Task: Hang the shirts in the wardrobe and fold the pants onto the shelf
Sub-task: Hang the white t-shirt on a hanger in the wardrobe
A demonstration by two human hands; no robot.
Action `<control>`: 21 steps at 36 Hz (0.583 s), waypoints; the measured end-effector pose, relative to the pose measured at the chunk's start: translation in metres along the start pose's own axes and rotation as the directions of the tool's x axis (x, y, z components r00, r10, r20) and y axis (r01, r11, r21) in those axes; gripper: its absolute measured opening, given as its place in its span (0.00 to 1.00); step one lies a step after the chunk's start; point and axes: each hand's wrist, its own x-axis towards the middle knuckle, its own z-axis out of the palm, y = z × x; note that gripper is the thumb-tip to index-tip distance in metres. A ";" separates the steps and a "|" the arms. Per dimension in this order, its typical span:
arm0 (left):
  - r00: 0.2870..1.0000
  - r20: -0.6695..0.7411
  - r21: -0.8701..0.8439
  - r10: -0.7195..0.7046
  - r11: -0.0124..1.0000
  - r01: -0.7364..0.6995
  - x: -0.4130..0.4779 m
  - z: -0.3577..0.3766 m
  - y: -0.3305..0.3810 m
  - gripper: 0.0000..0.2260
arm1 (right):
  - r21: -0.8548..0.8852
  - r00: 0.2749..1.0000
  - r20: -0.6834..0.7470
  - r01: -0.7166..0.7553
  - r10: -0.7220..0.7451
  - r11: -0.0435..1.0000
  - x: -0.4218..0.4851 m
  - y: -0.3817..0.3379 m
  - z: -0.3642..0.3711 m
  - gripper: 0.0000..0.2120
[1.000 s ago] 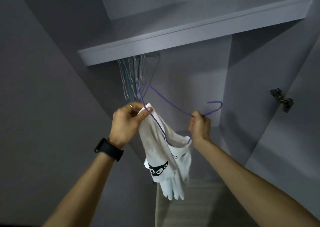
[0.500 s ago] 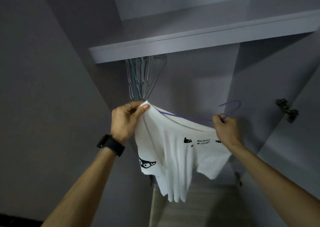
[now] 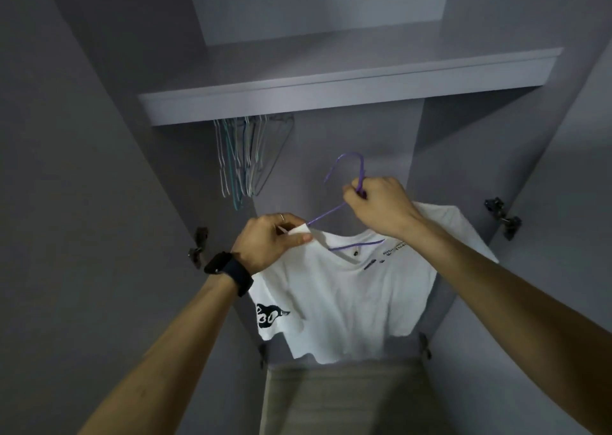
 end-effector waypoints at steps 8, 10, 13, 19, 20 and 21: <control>0.999 -0.012 0.070 0.037 0.997 -0.036 0.004 0.007 0.013 0.12 | 0.033 0.998 0.020 -0.058 0.057 0.998 0.001 0.002 -0.009 0.24; 0.996 0.017 0.104 0.087 0.991 -0.088 0.009 0.011 0.028 0.11 | 0.059 0.998 0.033 -0.058 0.056 0.997 -0.003 0.000 -0.007 0.24; 0.993 0.019 0.064 0.121 0.990 -0.122 0.019 0.023 0.051 0.05 | 0.192 0.997 0.072 -0.047 0.034 0.980 -0.011 -0.001 -0.009 0.20; 0.999 0.033 -0.176 0.026 0.984 -0.020 0.023 0.043 0.059 0.10 | 0.277 0.992 -0.048 -0.103 0.121 0.955 -0.040 0.049 -0.024 0.10; 0.999 0.043 -0.215 0.004 0.977 0.005 0.023 0.043 0.057 0.10 | 0.230 0.983 0.020 -0.182 0.183 0.956 -0.046 0.062 -0.024 0.11; 0.998 0.060 -0.245 -0.012 0.969 0.027 0.022 0.043 0.054 0.10 | 0.195 0.967 0.091 -0.253 0.239 0.948 -0.053 0.074 -0.022 0.12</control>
